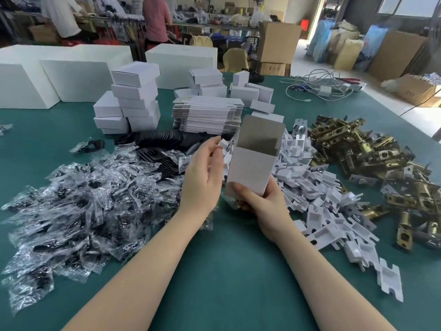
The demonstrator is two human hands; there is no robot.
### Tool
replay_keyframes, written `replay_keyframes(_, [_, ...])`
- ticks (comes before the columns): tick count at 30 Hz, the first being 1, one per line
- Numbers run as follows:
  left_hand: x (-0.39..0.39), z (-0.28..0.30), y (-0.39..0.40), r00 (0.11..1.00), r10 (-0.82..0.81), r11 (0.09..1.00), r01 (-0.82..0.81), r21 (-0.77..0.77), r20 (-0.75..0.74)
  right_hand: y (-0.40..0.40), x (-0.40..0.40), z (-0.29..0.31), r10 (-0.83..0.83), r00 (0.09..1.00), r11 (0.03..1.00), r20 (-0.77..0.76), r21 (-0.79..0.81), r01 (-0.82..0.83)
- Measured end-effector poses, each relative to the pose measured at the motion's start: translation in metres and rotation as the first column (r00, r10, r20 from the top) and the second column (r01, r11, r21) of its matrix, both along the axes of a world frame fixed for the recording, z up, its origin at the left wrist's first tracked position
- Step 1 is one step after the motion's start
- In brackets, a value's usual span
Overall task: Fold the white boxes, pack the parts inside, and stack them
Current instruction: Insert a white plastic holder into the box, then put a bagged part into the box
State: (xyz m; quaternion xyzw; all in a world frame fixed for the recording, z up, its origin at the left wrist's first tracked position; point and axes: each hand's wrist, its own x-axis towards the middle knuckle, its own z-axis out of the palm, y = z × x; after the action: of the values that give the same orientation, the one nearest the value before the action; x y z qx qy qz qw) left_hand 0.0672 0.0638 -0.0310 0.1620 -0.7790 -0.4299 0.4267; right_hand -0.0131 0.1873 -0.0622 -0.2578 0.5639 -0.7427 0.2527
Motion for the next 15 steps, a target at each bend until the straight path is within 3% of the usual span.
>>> replay_keyframes(3, [-0.001,0.027,-0.016,0.998,0.061,0.988,-0.056,0.142,-0.033,0.0,-0.001,-0.001,0.016,1.0,1.0,0.003,-0.008,-0.016])
replay_keyframes(5, [-0.005,0.052,-0.044,0.987,0.066,0.993,-0.08,0.086,0.149,0.0,-0.002,-0.001,0.031,1.0,0.999,-0.001,-0.01,-0.031])
replay_keyframes(7, [-0.012,0.078,-0.075,0.897,0.103,0.995,-0.086,-0.058,0.43,-0.001,-0.002,-0.002,0.037,0.999,0.999,0.003,-0.02,-0.037])
replay_keyframes(9, [-0.02,0.094,-0.106,0.693,0.225,0.965,-0.061,-0.255,0.685,0.0,-0.002,-0.001,0.041,0.999,0.999,0.017,-0.033,-0.041])
replay_keyframes(11, [-0.023,0.096,-0.132,0.356,0.393,0.887,0.097,-0.451,0.848,-0.001,-0.003,-0.001,0.044,0.999,0.998,0.031,-0.047,-0.043])
replay_keyframes(13, [-0.018,0.091,-0.148,0.053,0.49,0.827,0.288,-0.483,0.87,-0.002,-0.003,0.001,0.044,0.997,0.998,0.057,-0.054,-0.041])
replay_keyframes(15, [-0.012,0.08,-0.16,-0.07,0.467,0.833,0.368,-0.412,0.882,-0.002,-0.004,0.002,0.052,0.995,0.996,0.082,-0.074,-0.046])
